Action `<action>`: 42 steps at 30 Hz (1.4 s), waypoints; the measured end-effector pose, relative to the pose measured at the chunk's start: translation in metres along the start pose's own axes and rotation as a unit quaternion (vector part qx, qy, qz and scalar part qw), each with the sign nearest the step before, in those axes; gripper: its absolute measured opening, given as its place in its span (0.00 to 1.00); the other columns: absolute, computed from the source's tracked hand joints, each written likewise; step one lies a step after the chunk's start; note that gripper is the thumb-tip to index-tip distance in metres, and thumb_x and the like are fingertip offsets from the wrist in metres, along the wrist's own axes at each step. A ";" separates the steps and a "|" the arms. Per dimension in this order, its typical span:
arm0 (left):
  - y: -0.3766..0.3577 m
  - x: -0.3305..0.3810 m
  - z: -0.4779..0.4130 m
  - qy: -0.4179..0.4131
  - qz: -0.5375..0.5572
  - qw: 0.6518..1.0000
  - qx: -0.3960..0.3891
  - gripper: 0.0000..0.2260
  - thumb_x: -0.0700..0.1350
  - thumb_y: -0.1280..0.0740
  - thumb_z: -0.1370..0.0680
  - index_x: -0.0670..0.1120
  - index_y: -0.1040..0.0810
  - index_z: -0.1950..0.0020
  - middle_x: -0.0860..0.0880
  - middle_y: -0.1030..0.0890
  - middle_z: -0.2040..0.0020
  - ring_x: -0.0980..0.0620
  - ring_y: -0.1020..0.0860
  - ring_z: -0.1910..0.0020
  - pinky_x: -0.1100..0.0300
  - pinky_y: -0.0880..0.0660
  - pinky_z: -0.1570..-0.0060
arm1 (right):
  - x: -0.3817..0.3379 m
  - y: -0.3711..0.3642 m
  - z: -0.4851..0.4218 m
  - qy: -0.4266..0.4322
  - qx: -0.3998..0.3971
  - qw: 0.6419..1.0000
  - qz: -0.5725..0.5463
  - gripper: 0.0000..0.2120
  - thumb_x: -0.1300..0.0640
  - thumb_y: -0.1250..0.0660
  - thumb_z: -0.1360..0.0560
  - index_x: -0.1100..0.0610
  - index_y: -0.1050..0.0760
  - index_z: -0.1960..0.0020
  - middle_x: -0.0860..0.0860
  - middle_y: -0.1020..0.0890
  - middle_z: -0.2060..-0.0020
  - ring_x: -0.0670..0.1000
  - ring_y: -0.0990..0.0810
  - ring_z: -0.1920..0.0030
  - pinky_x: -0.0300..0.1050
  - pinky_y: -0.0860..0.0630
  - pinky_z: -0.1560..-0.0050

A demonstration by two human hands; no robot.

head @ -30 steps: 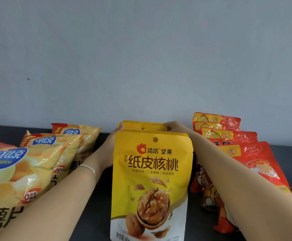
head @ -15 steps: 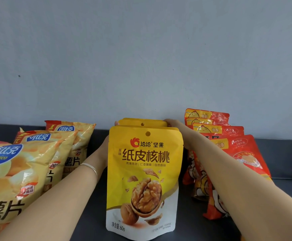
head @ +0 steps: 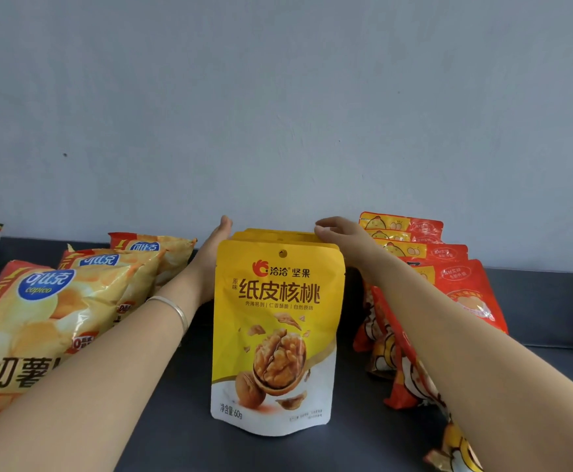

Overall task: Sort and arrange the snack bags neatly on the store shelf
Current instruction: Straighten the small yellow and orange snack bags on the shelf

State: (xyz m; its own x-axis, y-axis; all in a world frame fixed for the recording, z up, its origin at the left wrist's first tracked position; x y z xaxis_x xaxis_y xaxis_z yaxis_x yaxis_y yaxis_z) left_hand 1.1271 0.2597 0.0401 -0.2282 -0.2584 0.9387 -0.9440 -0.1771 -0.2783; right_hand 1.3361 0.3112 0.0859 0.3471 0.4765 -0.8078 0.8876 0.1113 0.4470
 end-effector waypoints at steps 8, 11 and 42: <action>0.018 0.003 0.018 -0.037 -0.046 0.998 0.017 0.28 0.68 0.46 0.24 0.59 0.38 0.27 0.45 0.29 0.30 0.42 0.28 0.34 0.41 0.34 0.34 | -0.008 0.004 0.019 0.024 0.026 0.999 -0.019 0.19 0.48 0.37 0.21 0.53 0.28 0.32 0.55 0.28 0.33 0.57 0.29 0.33 0.59 0.30 0.32; 0.025 0.006 0.029 -0.079 -0.062 0.994 0.035 0.26 0.68 0.47 0.24 0.58 0.33 0.29 0.48 0.27 0.31 0.45 0.28 0.34 0.41 0.36 0.32 | -0.011 0.009 0.031 0.043 0.060 0.997 -0.024 0.19 0.49 0.37 0.20 0.55 0.28 0.32 0.54 0.26 0.34 0.55 0.29 0.33 0.53 0.29 0.34; 0.003 -0.088 0.113 -0.084 -0.092 0.992 -0.035 0.22 0.58 0.49 0.19 0.56 0.43 0.25 0.49 0.36 0.27 0.48 0.35 0.29 0.47 0.37 0.29 | 0.042 -0.043 0.182 -0.001 0.233 0.970 -0.064 0.13 0.53 0.45 0.17 0.52 0.29 0.58 0.44 0.25 0.65 0.40 0.29 0.64 0.36 0.33 0.63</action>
State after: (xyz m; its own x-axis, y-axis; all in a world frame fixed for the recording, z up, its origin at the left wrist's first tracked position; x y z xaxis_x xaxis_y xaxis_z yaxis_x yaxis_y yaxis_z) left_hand 1.1713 0.1743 -0.0666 -0.0137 -0.3828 0.9237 -0.9817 -0.1702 -0.0851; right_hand 1.3674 0.1671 -0.0374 0.2247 0.4827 -0.8465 0.9639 -0.2376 0.1204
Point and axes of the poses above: each hand's wrist, its own z-axis away from the middle knuckle, its own y-axis out of the back of the hand, x = y × z, the point moved 10 cm from there along -z, towards the middle knuckle
